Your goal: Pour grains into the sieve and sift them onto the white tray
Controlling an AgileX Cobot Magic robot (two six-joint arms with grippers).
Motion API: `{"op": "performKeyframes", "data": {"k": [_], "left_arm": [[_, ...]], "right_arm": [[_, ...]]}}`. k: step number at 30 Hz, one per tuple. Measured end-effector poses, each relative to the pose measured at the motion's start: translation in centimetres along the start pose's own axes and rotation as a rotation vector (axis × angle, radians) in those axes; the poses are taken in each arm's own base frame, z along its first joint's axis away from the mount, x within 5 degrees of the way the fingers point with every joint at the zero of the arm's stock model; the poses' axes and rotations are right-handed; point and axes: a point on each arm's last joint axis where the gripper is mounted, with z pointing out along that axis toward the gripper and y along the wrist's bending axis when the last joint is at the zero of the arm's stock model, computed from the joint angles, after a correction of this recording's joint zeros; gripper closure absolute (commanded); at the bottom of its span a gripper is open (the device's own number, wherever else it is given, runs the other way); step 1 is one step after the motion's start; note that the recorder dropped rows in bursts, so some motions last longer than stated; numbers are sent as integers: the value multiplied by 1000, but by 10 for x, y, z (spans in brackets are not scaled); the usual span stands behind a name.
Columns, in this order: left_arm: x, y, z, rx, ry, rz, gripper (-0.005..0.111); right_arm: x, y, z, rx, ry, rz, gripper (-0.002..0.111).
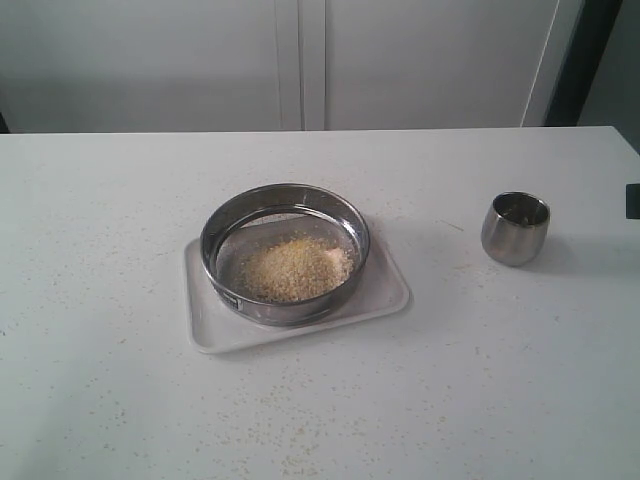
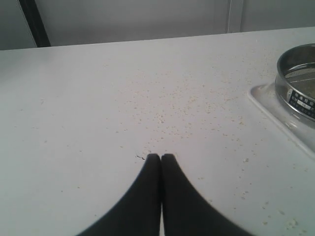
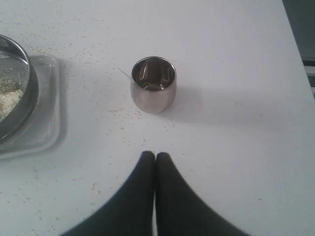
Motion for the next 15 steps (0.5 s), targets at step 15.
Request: {"op": "performKeyframes", "data": {"k": [15], "left_arm": [[-5, 1, 0, -9, -60, 0, 107]], "right_arm": [[0, 0, 0, 0, 1, 0, 108]]}}
